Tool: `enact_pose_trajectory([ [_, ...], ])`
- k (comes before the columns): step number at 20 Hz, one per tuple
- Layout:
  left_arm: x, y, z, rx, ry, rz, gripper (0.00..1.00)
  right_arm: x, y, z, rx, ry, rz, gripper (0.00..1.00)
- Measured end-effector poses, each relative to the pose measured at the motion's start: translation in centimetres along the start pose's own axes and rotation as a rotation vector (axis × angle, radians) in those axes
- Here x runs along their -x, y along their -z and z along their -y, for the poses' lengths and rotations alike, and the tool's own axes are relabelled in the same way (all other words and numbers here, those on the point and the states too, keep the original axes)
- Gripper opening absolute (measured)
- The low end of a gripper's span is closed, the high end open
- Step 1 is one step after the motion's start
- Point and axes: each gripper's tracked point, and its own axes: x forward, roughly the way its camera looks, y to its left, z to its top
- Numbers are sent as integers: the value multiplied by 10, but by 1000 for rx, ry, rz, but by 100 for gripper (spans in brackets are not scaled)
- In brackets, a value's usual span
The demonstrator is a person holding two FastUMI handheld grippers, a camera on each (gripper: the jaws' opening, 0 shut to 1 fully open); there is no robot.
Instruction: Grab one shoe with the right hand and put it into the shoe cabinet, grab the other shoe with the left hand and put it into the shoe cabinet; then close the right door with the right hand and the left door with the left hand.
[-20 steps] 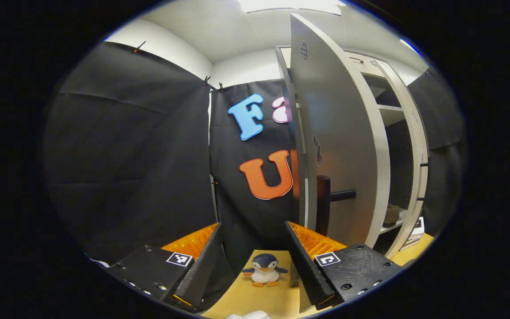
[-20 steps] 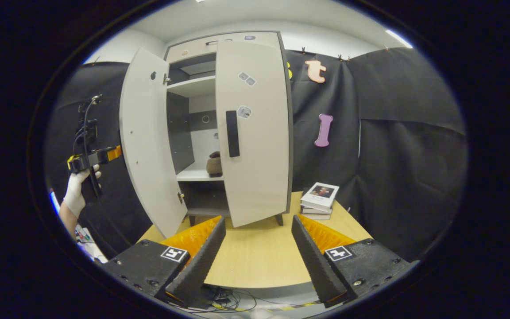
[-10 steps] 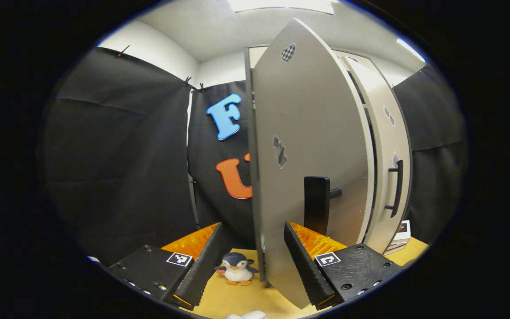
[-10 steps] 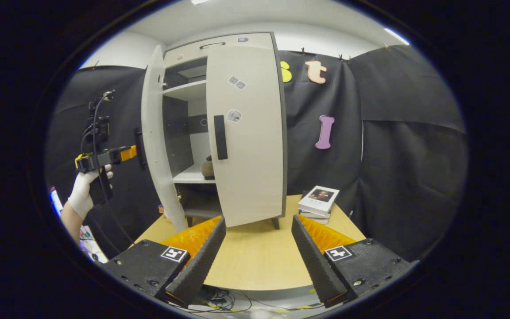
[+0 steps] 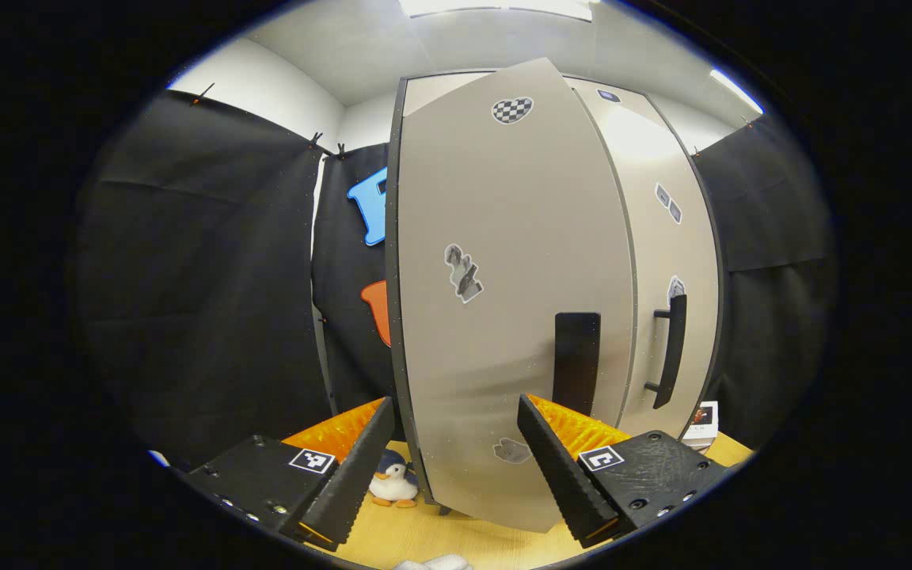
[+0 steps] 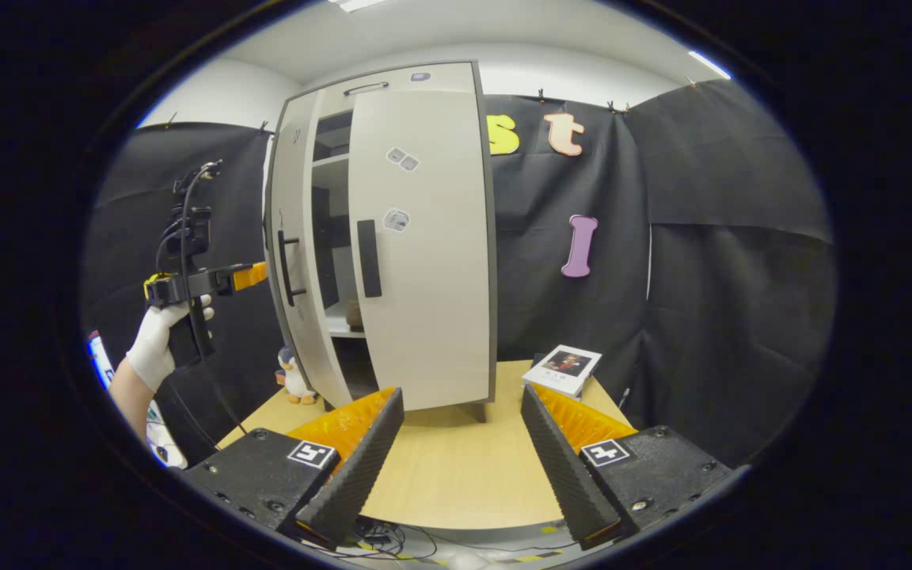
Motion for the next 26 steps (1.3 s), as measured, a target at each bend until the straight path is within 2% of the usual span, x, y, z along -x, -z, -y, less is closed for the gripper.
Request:
enact_pose_trajectory([
  [8,55,-14,4,17,41,4,96,-8,-21,-18,-7,-12,58,97],
  [19,156,0,12,10,139,8,96,-2,-38,-54,-11,7,130,98],
  [26,187,21,-12,38,119,-16,96,5,-21,-72,7,33,126,98],
])
